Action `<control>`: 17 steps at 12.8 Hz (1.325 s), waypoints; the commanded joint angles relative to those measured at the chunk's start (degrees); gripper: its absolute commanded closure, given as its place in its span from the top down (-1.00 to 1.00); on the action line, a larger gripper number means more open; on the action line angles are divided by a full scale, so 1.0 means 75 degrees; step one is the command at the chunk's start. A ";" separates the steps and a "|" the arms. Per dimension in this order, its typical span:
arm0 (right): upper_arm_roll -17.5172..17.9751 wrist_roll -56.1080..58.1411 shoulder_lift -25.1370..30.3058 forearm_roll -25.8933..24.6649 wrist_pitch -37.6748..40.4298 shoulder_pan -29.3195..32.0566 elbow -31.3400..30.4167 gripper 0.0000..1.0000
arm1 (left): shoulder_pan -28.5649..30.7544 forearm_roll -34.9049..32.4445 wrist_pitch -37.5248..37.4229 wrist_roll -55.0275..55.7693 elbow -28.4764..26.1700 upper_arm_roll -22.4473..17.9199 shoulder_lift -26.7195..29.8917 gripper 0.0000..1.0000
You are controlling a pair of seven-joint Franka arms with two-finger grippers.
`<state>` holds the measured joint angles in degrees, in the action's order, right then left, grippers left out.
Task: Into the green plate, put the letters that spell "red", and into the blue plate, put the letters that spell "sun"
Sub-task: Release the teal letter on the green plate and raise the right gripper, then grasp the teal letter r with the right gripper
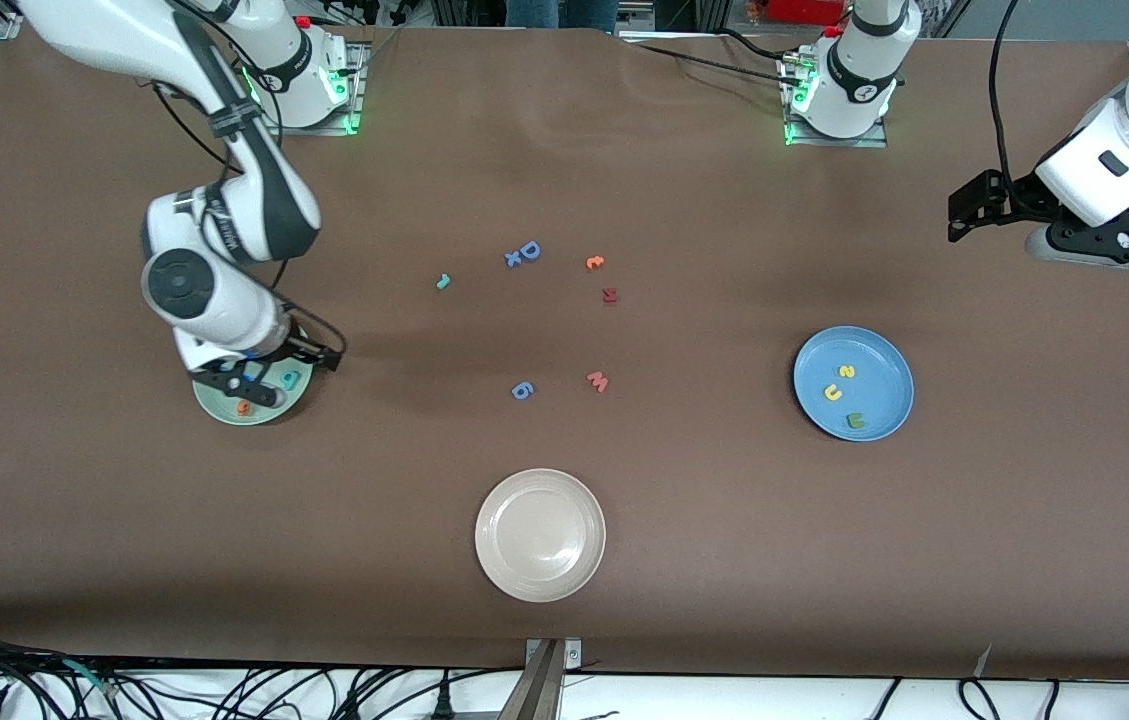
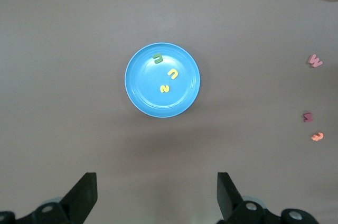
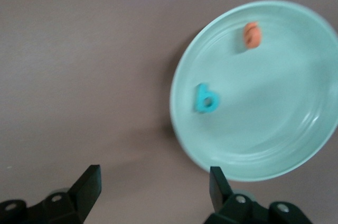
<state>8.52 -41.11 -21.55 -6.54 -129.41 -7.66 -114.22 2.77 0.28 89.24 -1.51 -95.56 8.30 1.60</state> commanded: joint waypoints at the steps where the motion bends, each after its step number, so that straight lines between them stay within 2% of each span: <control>1: -0.0011 -0.1124 0.0026 0.0017 -0.0579 -0.0396 -0.0354 0.82 | -0.0076 -0.0189 -0.0203 -0.0174 0.0249 -0.0017 -0.0096 1.00; 4: 0.0036 -0.1980 -0.0044 0.0285 -0.1693 -0.0736 -0.1023 0.82 | -0.0077 -0.0178 -0.0203 -0.0174 0.0249 -0.0017 -0.0096 1.00; 9: 0.0387 -0.3446 -0.0244 0.0403 -0.2082 -0.1310 -0.1012 0.82 | -0.0100 -0.0178 -0.0203 -0.0174 0.0249 -0.0017 -0.0096 1.00; 12: 0.0797 -0.3987 -0.0256 0.0438 -0.2140 -0.1323 -0.1071 0.82 | -0.0124 -0.0178 -0.0203 -0.0150 0.0249 -0.0017 -0.0107 1.00; 17: 0.0985 -0.4081 -0.0197 0.0439 -0.2831 -0.1335 -0.1855 0.80 | -0.0112 -0.0178 -0.0214 -0.0150 0.0249 -0.0017 -0.0108 1.00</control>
<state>15.60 -71.31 -23.73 -4.20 -148.43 -17.67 -125.40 2.32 0.11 88.97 -1.58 -95.47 8.35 1.60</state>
